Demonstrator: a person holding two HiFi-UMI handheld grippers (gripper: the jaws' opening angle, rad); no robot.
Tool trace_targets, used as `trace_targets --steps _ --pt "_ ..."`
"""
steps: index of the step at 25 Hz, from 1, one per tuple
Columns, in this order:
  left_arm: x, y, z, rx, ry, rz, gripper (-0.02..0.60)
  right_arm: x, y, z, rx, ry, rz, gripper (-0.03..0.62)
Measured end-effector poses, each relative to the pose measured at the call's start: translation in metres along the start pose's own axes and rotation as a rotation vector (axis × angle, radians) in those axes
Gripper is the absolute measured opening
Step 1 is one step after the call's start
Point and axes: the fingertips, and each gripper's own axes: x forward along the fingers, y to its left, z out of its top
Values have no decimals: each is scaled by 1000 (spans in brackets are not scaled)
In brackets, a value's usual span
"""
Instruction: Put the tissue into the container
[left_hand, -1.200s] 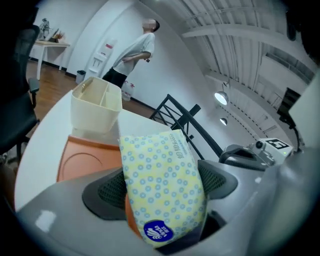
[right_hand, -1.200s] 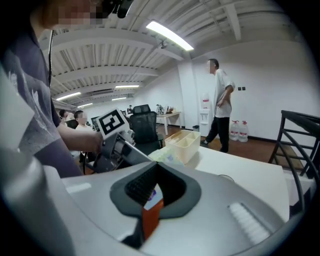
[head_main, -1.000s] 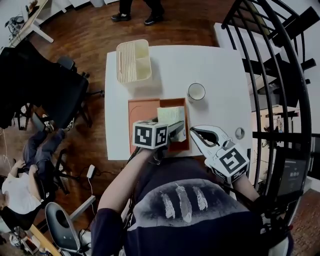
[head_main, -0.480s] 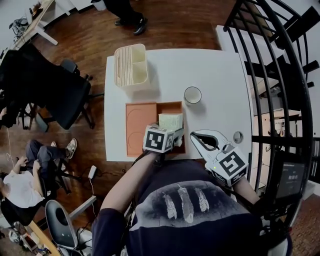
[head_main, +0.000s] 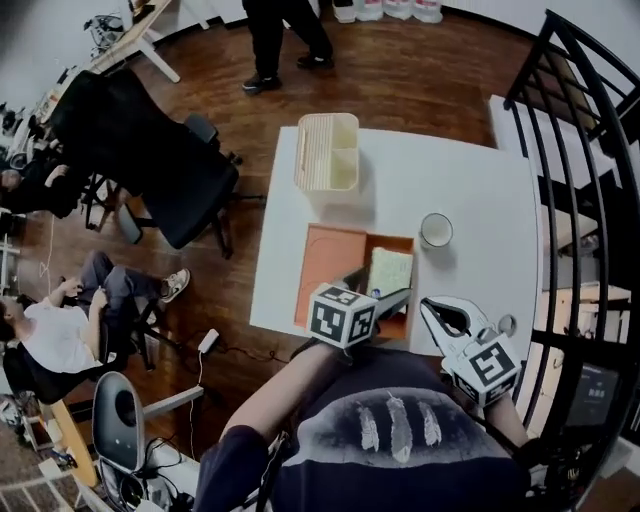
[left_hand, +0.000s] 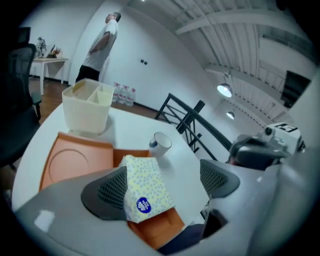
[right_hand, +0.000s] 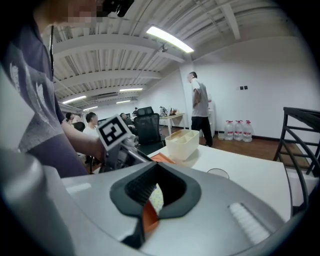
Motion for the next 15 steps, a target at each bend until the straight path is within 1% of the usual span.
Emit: trace_targets --steps 2,4,7,8,10,11,12,13,15 --pt "-35 -8 27 29 -117 -58 471 2 -5 2 42 -14 0 3" --pt "-81 -12 49 48 -220 -125 471 4 -1 7 87 -25 3 3" --pt "-149 -17 75 102 -335 -187 469 7 10 19 102 -33 20 3" --pt "-167 -18 83 135 -358 -193 469 9 12 24 94 -39 29 3" --pt "-192 -15 96 216 -386 -178 466 16 13 35 68 -54 56 3" --pt "-201 -11 100 255 -390 -162 433 20 14 40 55 -58 69 3" --pt "-207 -6 101 286 -389 -146 417 25 17 44 46 -58 80 3" --pt "-212 -1 102 306 -387 -132 397 29 20 47 41 -56 89 3" --pt "-220 7 101 315 -387 -125 390 39 28 53 36 -58 108 3"
